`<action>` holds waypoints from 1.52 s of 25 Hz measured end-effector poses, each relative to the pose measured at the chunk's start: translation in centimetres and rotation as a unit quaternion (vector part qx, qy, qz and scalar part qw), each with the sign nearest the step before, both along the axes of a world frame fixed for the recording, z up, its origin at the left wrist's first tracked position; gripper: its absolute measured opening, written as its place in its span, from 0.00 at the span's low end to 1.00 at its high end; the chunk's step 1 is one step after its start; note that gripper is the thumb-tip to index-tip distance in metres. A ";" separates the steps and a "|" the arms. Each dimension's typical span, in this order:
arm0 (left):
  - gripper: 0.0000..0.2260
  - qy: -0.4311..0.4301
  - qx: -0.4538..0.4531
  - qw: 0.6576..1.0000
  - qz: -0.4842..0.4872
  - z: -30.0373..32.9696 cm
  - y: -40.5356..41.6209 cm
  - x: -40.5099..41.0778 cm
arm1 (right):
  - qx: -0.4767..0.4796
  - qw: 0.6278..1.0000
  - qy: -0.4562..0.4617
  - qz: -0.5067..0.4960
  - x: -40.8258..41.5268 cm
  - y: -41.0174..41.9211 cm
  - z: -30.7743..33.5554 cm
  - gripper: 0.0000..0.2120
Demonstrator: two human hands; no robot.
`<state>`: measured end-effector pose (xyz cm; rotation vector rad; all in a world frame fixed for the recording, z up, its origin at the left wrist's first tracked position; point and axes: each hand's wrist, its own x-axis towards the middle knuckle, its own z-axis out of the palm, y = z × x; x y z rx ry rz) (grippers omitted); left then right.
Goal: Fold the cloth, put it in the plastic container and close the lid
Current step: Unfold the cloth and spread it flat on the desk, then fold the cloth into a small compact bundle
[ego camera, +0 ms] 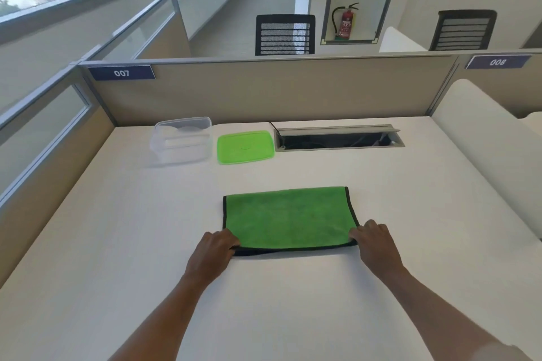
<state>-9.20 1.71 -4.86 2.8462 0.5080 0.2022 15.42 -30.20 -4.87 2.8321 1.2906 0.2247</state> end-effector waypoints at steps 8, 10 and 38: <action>0.06 0.008 0.014 0.999 -0.032 -1.1 -1.0 -1.9 | -0.018 0.999 0.024 -0.022 -0.3 -0.7 -1.0 0.16; 0.07 0.012 0.017 0.999 -0.029 -1.3 -0.8 -2.0 | -0.021 0.999 0.024 -0.025 -0.3 -0.5 -0.8 0.15; 0.24 0.091 -0.214 0.959 0.162 0.4 10.6 9.3 | 0.035 0.969 0.237 -0.053 -19.6 24.0 1.1 0.29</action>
